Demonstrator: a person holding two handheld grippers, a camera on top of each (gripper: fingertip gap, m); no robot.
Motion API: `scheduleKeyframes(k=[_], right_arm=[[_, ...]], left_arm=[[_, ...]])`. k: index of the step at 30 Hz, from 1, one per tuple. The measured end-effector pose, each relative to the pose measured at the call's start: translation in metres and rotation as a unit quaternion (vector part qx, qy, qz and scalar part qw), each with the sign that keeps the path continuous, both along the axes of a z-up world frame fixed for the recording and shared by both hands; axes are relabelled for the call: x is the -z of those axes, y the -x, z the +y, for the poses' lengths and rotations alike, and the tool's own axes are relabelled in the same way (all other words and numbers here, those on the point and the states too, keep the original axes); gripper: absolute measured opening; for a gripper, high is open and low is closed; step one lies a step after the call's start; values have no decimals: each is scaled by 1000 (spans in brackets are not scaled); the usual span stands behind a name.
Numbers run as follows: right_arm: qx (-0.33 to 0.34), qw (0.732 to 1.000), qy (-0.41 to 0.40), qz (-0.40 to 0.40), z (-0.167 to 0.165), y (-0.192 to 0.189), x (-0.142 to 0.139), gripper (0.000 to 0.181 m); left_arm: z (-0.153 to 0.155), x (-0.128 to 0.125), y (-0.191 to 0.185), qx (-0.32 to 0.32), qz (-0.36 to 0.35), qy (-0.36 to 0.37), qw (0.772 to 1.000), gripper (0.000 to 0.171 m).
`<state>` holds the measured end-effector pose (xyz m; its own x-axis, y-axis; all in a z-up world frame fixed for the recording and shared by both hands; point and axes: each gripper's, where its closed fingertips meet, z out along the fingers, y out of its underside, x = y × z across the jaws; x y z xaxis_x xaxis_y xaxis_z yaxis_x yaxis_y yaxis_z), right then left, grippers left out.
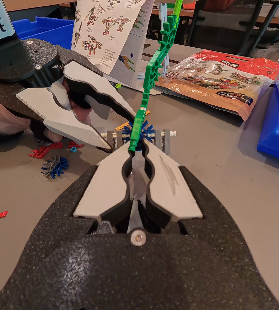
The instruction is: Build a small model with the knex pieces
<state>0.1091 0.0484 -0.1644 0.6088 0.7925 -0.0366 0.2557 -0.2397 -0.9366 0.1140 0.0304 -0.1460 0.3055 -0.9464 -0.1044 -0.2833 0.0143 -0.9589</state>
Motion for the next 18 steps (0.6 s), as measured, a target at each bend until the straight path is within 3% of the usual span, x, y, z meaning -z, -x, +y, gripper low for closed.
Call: scheduleKeyframes(k=[10,15,18], right_arm=[[-9,1000,3,4,-1,0,0,6],[-32,999,6,7,-7,-3,-1,6],[-59,998,12,11,-12,-5,-1,6]], left_arm=[[2,-9,9,4,-5,-18,1000,36],[24,-21,36,-34,-43,10,998,37],[27,-16,36,-34,-45,32,998,38]])
